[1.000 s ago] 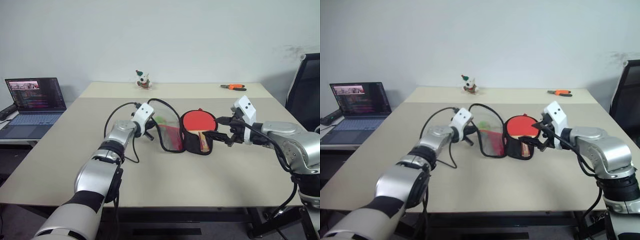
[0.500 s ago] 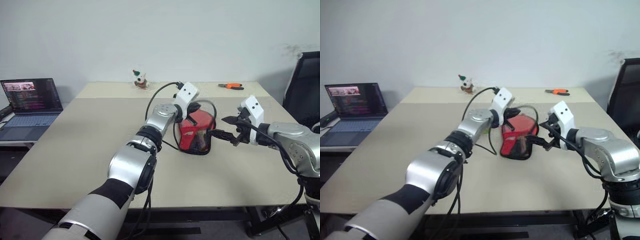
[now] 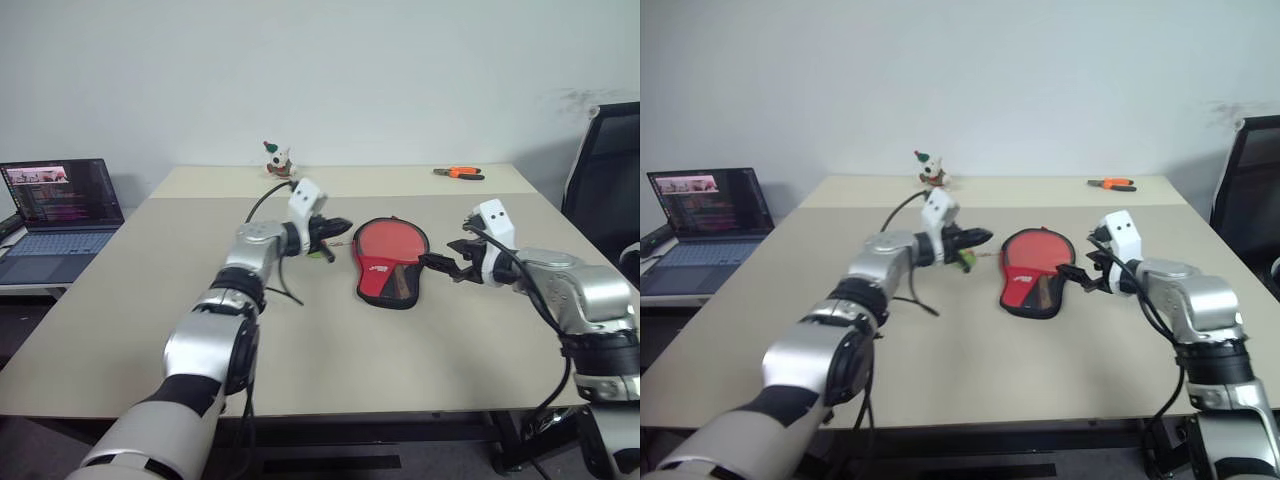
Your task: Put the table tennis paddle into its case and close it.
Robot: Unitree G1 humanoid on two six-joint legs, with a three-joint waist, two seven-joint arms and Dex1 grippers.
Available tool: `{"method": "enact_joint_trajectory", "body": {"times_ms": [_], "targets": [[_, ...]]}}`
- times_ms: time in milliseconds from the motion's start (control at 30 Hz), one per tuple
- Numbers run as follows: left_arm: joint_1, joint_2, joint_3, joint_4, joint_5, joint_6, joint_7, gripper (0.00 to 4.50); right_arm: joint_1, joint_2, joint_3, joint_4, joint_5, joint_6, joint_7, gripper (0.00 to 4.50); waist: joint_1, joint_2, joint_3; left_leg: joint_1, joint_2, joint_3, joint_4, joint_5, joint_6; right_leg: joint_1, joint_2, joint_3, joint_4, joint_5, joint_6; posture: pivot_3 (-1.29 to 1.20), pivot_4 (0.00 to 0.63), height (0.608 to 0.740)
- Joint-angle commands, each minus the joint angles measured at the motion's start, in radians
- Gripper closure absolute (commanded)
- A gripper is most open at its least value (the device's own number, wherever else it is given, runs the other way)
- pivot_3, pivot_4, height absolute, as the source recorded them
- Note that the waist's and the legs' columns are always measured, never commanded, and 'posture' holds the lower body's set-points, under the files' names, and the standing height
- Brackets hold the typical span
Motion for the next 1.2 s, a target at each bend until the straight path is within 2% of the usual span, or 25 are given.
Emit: {"method": "enact_joint_trajectory", "body": {"times_ms": [33,167,300,467,700,800,1067,1200], "targets": [[0.058,0.07,0.026,-0.225,-0.104,0.15,-0.141,4.45,-0.072,0.044,-0.025,0.14,-0.043,-0.079,-0.042,0.0,0.002,0.0,0.0,0.0,0.0,0.0,0.0,0.0,0.0,0.0,0.0,0.0,0.0,0.0,0.0,0.0,0.15,0.74],[0.231,0.172,0.042,-0.56,-0.189,0.349,-0.156,4.45,-0.144,0.128,-0.064,0.409,-0.084,-0.191,-0.121,0.0,-0.004,0.0,0.0,0.0,0.001,-0.002,0.0,0.0,0.0,0.0,0.0,0.001,0.0,0.0,0.0,0.0,0.15,0.74],[0.322,0.214,0.064,-0.747,-0.247,0.46,-0.09,4.45,-0.182,0.16,-0.061,0.586,-0.121,-0.284,-0.114,0.0,0.004,0.0,0.0,0.0,0.001,-0.004,0.0,0.0,0.0,0.0,-0.001,0.001,0.0,0.0,0.0,0.0,0.15,0.74],[0.368,0.236,0.067,-0.826,-0.276,0.504,-0.036,4.45,-0.212,0.193,-0.053,0.721,-0.149,-0.337,-0.082,0.0,0.004,0.0,0.0,0.001,0.0,-0.003,0.001,0.0,0.0,0.0,-0.001,0.001,0.001,0.0,0.0,0.0,0.15,0.74],[0.371,0.238,0.054,-0.834,-0.288,0.504,-0.004,4.45,-0.248,0.232,-0.04,0.831,-0.178,-0.373,-0.04,0.0,-0.007,0.0,0.0,0.002,0.001,-0.002,0.001,0.0,0.0,0.0,0.0,0.002,0.002,0.0,0.0,0.0,0.15,0.74],[0.37,0.235,0.045,-0.829,-0.286,0.497,0.003,4.5,-0.26,0.254,-0.037,0.864,-0.195,-0.383,-0.021,0.62,-0.016,0.0,0.0,0.002,0.001,-0.003,0.001,0.0,0.0,0.0,0.0,0.003,0.002,0.0,0.0,0.0,0.15,0.74],[0.376,0.24,0.028,-0.827,-0.286,0.492,0.008,4.5,-0.3,0.288,-0.058,0.952,-0.208,-0.403,-0.012,3.32,-0.023,0.0,0.0,0.003,0.001,-0.002,0.0,0.0,0.0,0.001,0.0,0.004,0.003,0.0,0.0,0.0,0.15,0.74],[0.404,0.261,0.026,-0.851,-0.296,0.51,-0.009,4.5,-0.317,0.299,-0.093,0.989,-0.193,-0.393,-0.012,4.48,-0.024,0.0,0.0,0.005,0.001,-0.002,0.0,0.0,0.0,0.001,0.0,0.005,0.003,0.0,0.0,0.0,0.15,0.74]]}}
